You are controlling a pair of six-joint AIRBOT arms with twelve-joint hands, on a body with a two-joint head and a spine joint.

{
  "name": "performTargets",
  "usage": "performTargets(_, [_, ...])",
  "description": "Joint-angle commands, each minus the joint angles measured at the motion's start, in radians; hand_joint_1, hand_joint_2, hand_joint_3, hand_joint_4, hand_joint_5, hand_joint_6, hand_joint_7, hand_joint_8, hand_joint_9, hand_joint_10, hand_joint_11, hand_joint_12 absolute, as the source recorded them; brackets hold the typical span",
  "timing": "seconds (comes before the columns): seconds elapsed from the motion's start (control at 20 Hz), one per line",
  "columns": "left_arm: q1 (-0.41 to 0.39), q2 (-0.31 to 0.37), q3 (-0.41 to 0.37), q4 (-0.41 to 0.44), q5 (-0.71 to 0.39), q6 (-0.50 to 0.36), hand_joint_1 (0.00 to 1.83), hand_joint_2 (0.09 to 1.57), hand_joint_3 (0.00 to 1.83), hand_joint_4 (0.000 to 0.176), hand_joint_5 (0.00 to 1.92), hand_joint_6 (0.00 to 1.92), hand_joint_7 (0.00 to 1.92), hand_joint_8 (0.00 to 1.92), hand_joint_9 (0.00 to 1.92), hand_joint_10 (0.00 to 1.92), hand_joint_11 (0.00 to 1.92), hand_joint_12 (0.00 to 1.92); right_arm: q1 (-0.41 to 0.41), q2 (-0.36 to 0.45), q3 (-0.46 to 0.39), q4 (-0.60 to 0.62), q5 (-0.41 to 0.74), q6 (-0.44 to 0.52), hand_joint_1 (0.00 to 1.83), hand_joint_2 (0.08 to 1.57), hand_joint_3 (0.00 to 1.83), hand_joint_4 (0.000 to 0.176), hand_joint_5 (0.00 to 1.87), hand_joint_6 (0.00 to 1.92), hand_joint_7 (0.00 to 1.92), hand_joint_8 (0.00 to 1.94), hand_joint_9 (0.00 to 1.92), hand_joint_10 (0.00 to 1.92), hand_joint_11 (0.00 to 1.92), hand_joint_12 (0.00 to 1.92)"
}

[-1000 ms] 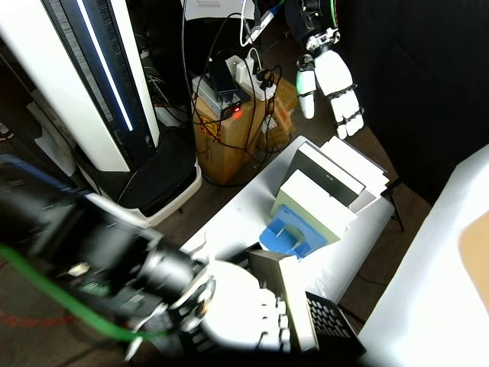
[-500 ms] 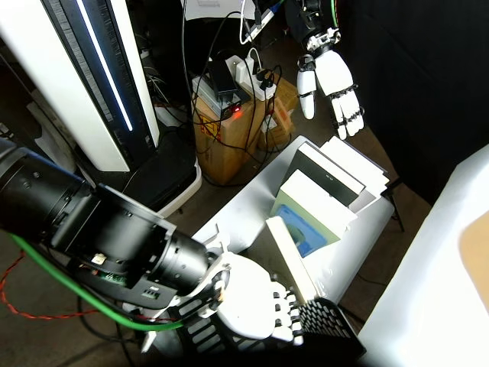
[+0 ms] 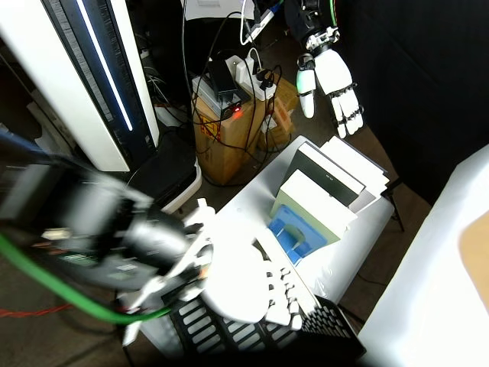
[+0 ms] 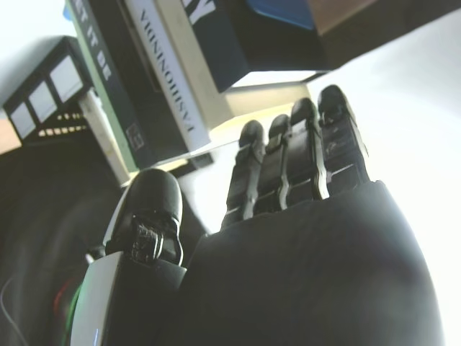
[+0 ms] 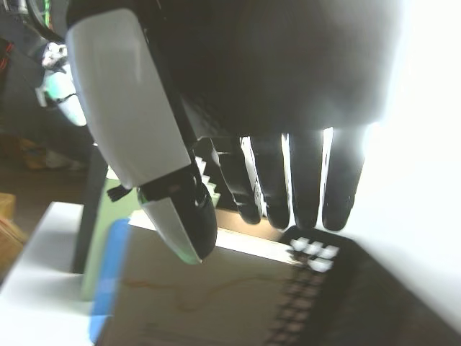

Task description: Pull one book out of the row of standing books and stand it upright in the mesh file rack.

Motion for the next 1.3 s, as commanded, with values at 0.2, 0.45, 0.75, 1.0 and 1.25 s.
performTargets(0.2, [-0.008, 0.012, 0.003, 0.005, -0.107, -0.003, 0.06, 1.55, 0.00, 0.000, 0.09, 0.00, 0.00, 0.00, 0.00, 0.00, 0.00, 0.00, 0.029, 0.021, -0.050, -0.014, -0.140, -0.003, 0.71, 1.40, 0.01, 0.007, 0.00, 0.00, 0.03, 0.01, 0.06, 0.01, 0.01, 0.36])
performTargets(0.45, [-0.030, 0.028, -0.007, 0.021, -0.116, -0.003, 0.01, 1.53, 0.00, 0.009, 0.09, 0.01, 0.00, 0.00, 0.00, 0.00, 0.00, 0.00, 0.035, 0.130, -0.217, -0.088, -0.293, 0.000, 0.53, 1.41, 0.00, 0.000, 0.00, 0.00, 0.00, 0.00, 0.00, 0.00, 0.00, 0.00])
performTargets(0.75, [-0.058, 0.068, -0.037, 0.103, -0.138, 0.000, 0.07, 1.56, 0.00, 0.000, 0.06, 0.00, 0.00, 0.00, 0.00, 0.00, 0.00, 0.00, -0.081, 0.242, -0.402, -0.171, -0.464, 0.000, 0.48, 1.43, 0.01, 0.000, 0.00, 0.00, 0.00, 0.00, 0.00, 0.00, 0.00, 0.00])
performTargets(1.0, [-0.102, 0.119, -0.072, 0.187, -0.147, 0.027, 0.19, 1.55, 0.00, 0.000, 0.04, 0.00, 0.00, 0.00, 0.00, 0.00, 0.00, 0.00, -0.170, 0.312, -0.478, -0.283, -0.550, 0.172, 0.47, 1.43, 0.00, 0.000, 0.00, 0.00, 0.00, 0.00, 0.00, 0.00, 0.00, 0.00])
performTargets(1.25, [-0.136, 0.144, -0.091, 0.264, -0.169, 0.030, 0.08, 1.49, 0.00, 0.000, 0.06, 0.01, 0.00, 0.00, 0.00, 0.00, 0.00, 0.00, -0.261, 0.397, -0.558, -0.341, -0.690, 0.318, 0.33, 1.40, 0.00, 0.000, 0.00, 0.00, 0.00, 0.00, 0.00, 0.00, 0.00, 0.00])
